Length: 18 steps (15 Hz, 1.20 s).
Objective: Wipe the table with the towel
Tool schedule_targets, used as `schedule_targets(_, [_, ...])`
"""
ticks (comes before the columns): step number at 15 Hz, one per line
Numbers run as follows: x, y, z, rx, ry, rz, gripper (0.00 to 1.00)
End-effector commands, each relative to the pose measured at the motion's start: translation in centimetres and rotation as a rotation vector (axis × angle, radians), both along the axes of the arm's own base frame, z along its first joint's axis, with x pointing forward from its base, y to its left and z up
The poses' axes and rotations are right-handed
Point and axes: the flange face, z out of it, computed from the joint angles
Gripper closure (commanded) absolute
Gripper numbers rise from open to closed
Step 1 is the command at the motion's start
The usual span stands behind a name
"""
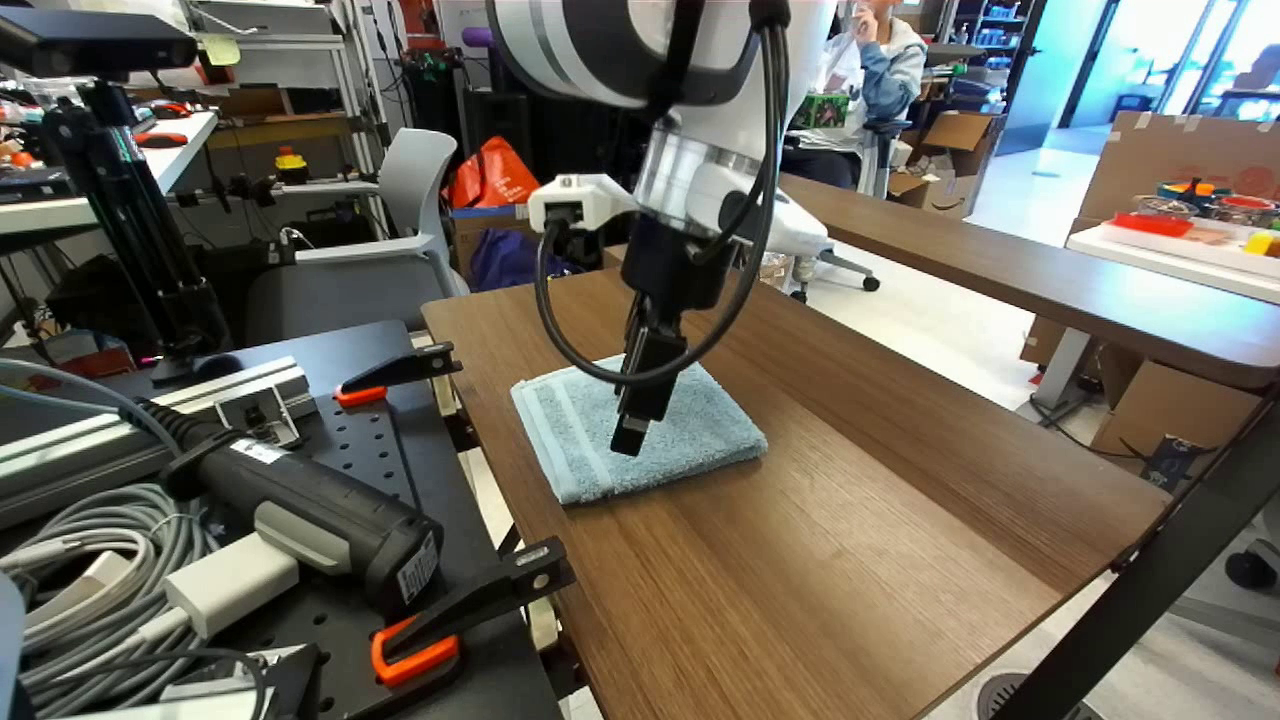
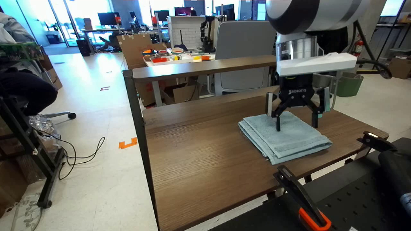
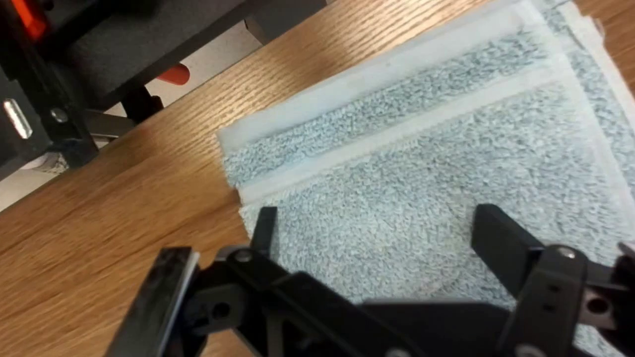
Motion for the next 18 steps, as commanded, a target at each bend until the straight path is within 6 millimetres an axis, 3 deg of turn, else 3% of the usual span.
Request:
schedule_targets(1, [0.0, 0.0, -0.7, -0.002, -0.005, 0.006, 0.00])
schedule_targets(8, [0.8, 0.9, -1.9, -0.022, -0.004, -0.006, 0.00])
schedule_targets(13, [5.5, 0.9, -6.3, -0.080, 0.056, -0.155, 0.00])
schedule_targets(18, [10.7, -0.7, -6.3, -0.047, 0.097, -0.326, 0.00])
